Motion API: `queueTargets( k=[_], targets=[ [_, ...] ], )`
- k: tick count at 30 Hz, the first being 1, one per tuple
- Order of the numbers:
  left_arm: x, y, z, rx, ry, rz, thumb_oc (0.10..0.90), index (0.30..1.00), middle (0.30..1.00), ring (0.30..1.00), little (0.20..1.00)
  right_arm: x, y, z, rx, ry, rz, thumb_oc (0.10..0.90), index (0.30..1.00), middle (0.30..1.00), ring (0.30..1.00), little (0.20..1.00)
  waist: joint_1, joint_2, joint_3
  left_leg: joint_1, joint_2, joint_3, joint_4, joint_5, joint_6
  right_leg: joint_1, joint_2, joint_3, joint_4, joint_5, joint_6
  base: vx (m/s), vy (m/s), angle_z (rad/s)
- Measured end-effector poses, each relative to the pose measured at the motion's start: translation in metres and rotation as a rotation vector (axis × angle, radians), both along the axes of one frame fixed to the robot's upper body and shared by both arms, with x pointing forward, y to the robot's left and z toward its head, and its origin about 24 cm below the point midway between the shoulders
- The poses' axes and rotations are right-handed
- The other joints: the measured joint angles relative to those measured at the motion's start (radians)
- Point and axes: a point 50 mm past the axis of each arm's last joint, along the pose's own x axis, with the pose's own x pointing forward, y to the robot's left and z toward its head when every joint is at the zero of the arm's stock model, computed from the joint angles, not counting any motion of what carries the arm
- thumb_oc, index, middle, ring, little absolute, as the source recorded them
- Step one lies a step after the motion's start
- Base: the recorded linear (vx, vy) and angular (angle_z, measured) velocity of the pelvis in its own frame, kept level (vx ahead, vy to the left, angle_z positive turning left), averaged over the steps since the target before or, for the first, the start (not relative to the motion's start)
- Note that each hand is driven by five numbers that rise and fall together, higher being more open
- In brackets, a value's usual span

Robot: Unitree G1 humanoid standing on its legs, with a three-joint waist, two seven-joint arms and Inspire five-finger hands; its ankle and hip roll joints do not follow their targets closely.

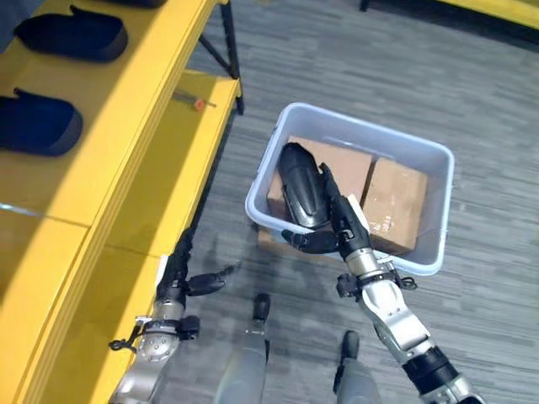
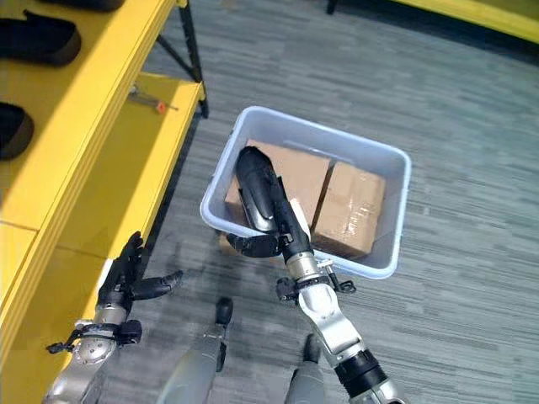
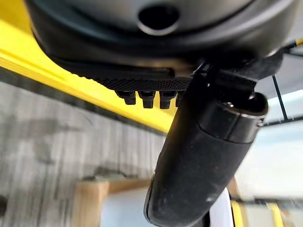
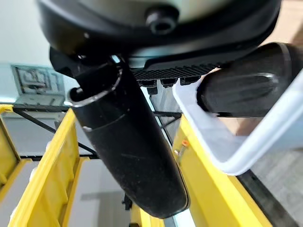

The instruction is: Move parts from the plastic box to the shelf.

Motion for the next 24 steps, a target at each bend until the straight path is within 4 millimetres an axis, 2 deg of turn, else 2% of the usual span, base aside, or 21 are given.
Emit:
queueTargets(
  k=[1,2,5,6,8,11,14,15,19,20,21,24],
  targets=[
    [-0.003,-0.002,-0.003,-0.011,0.008,0.004,0.900,1.000,1.000,1.000,1.000,0.000,-0.002,0.000,-0.010,-0.001,-0.003,0.900,1.000,1.000,1.000,1.000,0.003,0.018,0.000,0.006,0.024,-0.012,-0.018,0.006,-0.003,0.007,0.020,-0.014,-0.006,0.006,0.010,0.01,-0.264,0.30],
    [-0.007,-0.003,-0.007,-0.020,0.025,0.005,0.900,1.000,1.000,1.000,1.000,0.000,-0.004,0.000,-0.020,-0.001,-0.004,0.900,1.000,1.000,1.000,1.000,0.002,0.034,-0.001,0.015,0.046,-0.025,-0.035,0.007,-0.004,0.017,0.048,-0.027,-0.011,0.008,0.005,-0.01,-0.213,0.02],
    [-0.019,-0.016,-0.022,-0.056,0.084,-0.022,0.900,1.000,1.000,1.000,1.000,0.000,-0.015,-0.002,-0.066,-0.001,-0.019,0.900,1.000,1.000,1.000,1.000,-0.019,0.066,-0.007,0.025,0.099,-0.077,-0.066,0.015,0.003,0.054,0.118,-0.069,-0.068,0.027,-0.032,-0.02,-0.173,0.12],
    [-0.023,-0.027,-0.029,-0.072,0.116,-0.068,0.900,1.000,1.000,1.000,1.000,0.002,-0.024,0.001,-0.100,-0.013,-0.042,0.900,1.000,1.000,1.000,1.000,-0.031,0.076,-0.007,0.022,0.126,-0.103,-0.080,0.005,0.000,0.056,0.151,-0.084,-0.079,0.031,-0.049,-0.04,-0.210,0.08],
    [-0.023,-0.034,-0.030,-0.084,0.120,-0.098,0.900,1.000,1.000,1.000,1.000,0.005,-0.028,0.006,-0.110,-0.029,-0.058,0.900,1.000,1.000,1.000,1.000,-0.036,0.083,-0.007,0.015,0.144,-0.101,-0.087,0.004,-0.001,0.034,0.167,-0.081,-0.071,0.028,-0.060,-0.03,-0.150,-0.13],
    [-0.017,-0.041,-0.028,-0.101,0.101,-0.120,0.900,1.000,1.000,1.000,1.000,0.013,-0.030,0.021,-0.139,-0.084,-0.051,0.900,1.000,1.000,1.000,1.000,-0.051,0.112,-0.009,-0.014,0.153,-0.099,-0.093,0.005,0.000,-0.011,0.174,-0.079,-0.050,0.027,-0.064,-0.03,-0.093,-0.12],
    [-0.008,-0.044,-0.022,-0.104,0.071,-0.142,0.900,1.000,1.000,1.000,1.000,0.029,-0.028,0.043,-0.185,-0.154,-0.039,0.900,1.000,1.000,1.000,1.000,-0.054,0.146,-0.009,-0.026,0.154,-0.095,-0.091,0.041,-0.002,-0.040,0.172,-0.069,-0.023,0.021,-0.062,-0.03,-0.072,-0.11],
    [-0.007,-0.044,-0.020,-0.102,0.065,-0.145,0.900,1.000,1.000,1.000,1.000,0.032,-0.029,0.050,-0.215,-0.173,-0.034,0.900,1.000,1.000,1.000,1.000,-0.054,0.147,-0.008,-0.026,0.153,-0.090,-0.091,0.050,-0.001,-0.047,0.168,-0.063,-0.016,0.015,-0.059,-0.02,-0.032,-0.15],
    [-0.003,-0.044,-0.018,-0.099,0.051,-0.152,0.900,1.000,1.000,1.000,1.000,0.050,-0.047,0.099,-0.441,-0.335,-0.072,0.900,1.000,1.000,1.000,1.000,-0.054,0.147,-0.007,-0.052,0.131,-0.072,-0.095,0.082,-0.052,-0.094,0.140,-0.051,0.017,-0.007,-0.040,-0.02,-0.033,-0.02],
    [-0.002,-0.040,-0.014,-0.079,0.038,-0.157,0.900,1.000,1.000,1.000,1.000,0.053,-0.052,0.126,-0.609,-0.435,-0.077,0.900,1.000,1.000,1.000,1.000,-0.052,0.146,-0.004,-0.078,0.120,-0.064,-0.095,0.084,-0.055,-0.131,0.123,-0.047,0.038,-0.016,-0.030,0.01,-0.049,0.06],
    [-0.001,-0.037,-0.013,-0.064,0.038,-0.158,0.900,1.000,1.000,1.000,1.000,0.054,-0.055,0.138,-0.649,-0.470,-0.088,0.900,1.000,1.000,1.000,1.000,-0.051,0.141,0.001,-0.082,0.116,-0.060,-0.094,0.089,-0.061,-0.134,0.119,-0.047,0.037,-0.017,-0.029,0.01,-0.059,0.03],
    [0.001,-0.026,-0.007,-0.011,0.032,-0.170,0.900,1.000,1.000,1.000,1.000,0.055,-0.049,0.156,-0.756,-0.534,-0.062,0.900,1.000,1.000,1.000,1.000,-0.042,0.123,0.022,-0.083,0.104,-0.055,-0.094,0.089,-0.061,-0.134,0.111,-0.052,0.039,-0.025,-0.022,0.01,-0.026,0.05]
  ],
)
